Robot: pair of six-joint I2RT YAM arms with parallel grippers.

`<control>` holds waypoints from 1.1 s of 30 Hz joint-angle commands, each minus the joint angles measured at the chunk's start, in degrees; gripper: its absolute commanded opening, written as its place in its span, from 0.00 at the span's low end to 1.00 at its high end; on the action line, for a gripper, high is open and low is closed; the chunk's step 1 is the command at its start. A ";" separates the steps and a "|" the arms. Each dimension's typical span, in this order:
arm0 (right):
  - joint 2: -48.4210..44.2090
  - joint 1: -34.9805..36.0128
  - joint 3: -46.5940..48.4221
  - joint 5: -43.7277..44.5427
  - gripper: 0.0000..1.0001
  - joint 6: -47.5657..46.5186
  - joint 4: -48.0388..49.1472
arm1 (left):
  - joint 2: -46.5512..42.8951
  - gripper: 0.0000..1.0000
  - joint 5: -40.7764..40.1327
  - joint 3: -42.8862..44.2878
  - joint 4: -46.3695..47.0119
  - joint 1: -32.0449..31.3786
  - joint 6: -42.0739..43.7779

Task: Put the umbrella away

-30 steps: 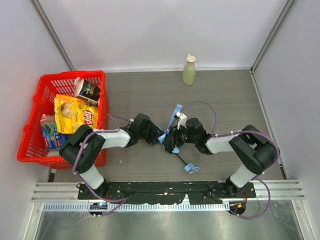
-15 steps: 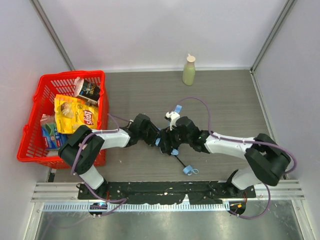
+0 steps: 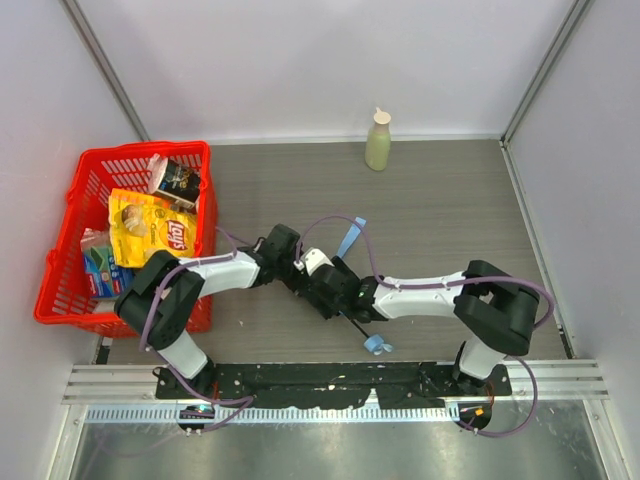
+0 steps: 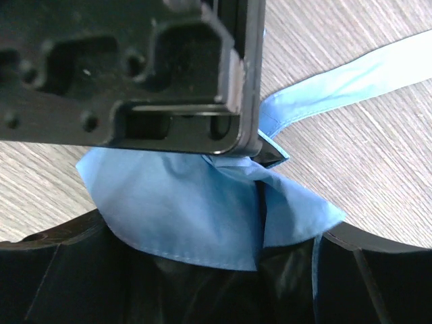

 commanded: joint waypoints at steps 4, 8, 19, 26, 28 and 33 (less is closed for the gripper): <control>2.57 -0.07 0.56 6.35 0.65 -1.45 4.99 | -3.62 0.00 -0.78 -0.55 -11.24 0.41 0.69; 2.83 -0.86 0.55 1.88 0.18 -0.31 9.20 | -4.06 0.00 -0.34 -1.25 -10.72 0.49 0.25; -9.10 -14.82 -10.25 -29.65 0.01 10.14 22.21 | -6.34 0.56 -7.97 -1.34 -8.08 -2.31 9.38; -11.31 -23.97 -11.92 -49.34 0.01 15.69 28.80 | -5.12 0.72 -9.65 -1.34 -6.76 -4.60 11.94; -11.23 -26.16 -12.80 -52.51 0.01 17.62 31.79 | -4.77 0.73 -9.57 -0.90 -6.59 -4.95 12.29; -9.30 -27.41 -13.16 -57.98 0.01 22.10 38.37 | -3.80 0.71 -8.78 0.33 -5.97 -5.22 11.77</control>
